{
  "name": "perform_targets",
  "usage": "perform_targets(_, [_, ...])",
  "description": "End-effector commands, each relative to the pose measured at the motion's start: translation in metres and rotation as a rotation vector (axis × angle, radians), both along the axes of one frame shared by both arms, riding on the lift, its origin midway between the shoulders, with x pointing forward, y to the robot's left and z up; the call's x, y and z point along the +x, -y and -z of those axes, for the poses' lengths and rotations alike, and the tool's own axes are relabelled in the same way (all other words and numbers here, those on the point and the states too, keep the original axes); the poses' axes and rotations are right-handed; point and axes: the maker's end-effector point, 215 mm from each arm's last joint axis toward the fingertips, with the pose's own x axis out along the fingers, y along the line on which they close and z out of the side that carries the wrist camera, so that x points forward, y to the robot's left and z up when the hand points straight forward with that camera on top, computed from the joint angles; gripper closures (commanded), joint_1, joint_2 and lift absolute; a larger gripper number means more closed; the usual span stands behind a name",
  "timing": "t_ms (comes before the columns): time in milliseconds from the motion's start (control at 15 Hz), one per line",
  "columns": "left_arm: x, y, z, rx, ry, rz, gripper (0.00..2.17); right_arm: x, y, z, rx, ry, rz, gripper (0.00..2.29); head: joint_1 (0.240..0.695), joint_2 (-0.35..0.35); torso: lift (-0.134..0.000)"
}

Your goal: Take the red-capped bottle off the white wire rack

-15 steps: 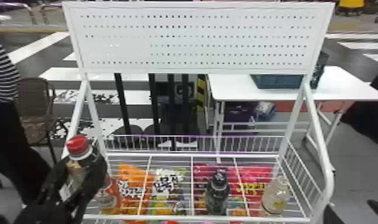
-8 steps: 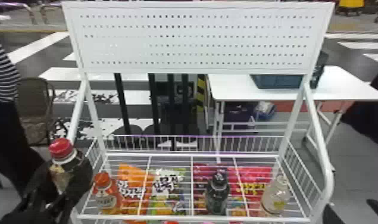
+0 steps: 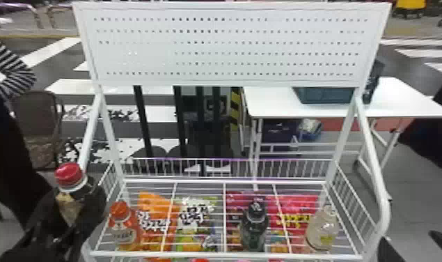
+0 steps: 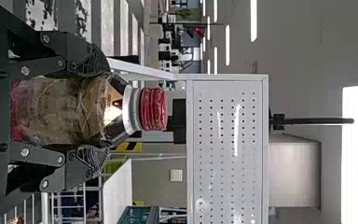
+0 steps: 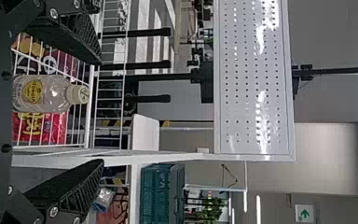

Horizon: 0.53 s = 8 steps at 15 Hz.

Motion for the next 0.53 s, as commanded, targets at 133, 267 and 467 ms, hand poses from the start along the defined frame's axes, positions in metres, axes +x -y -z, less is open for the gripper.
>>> perform_targets(133, [-0.003, 0.0025, -0.0022, 0.009, 0.002, 0.003, 1.34, 0.001, 0.0006, 0.0002, 0.001, 0.001, 0.002, 0.14, 0.499, 0.0, 0.0])
perform_targets(267, [-0.0036, 0.0035, -0.0023, 0.014, 0.003, 0.003, 1.34, 0.0011, 0.0003, -0.0007, 0.002, 0.003, 0.001, 0.14, 0.499, 0.0, 0.0])
perform_targets(467, [-0.0036, 0.0025, -0.0025, 0.013, 0.004, -0.001, 1.34, 0.0003, 0.0004, 0.0012, 0.001, -0.002, 0.0, 0.14, 0.499, 0.0, 0.0])
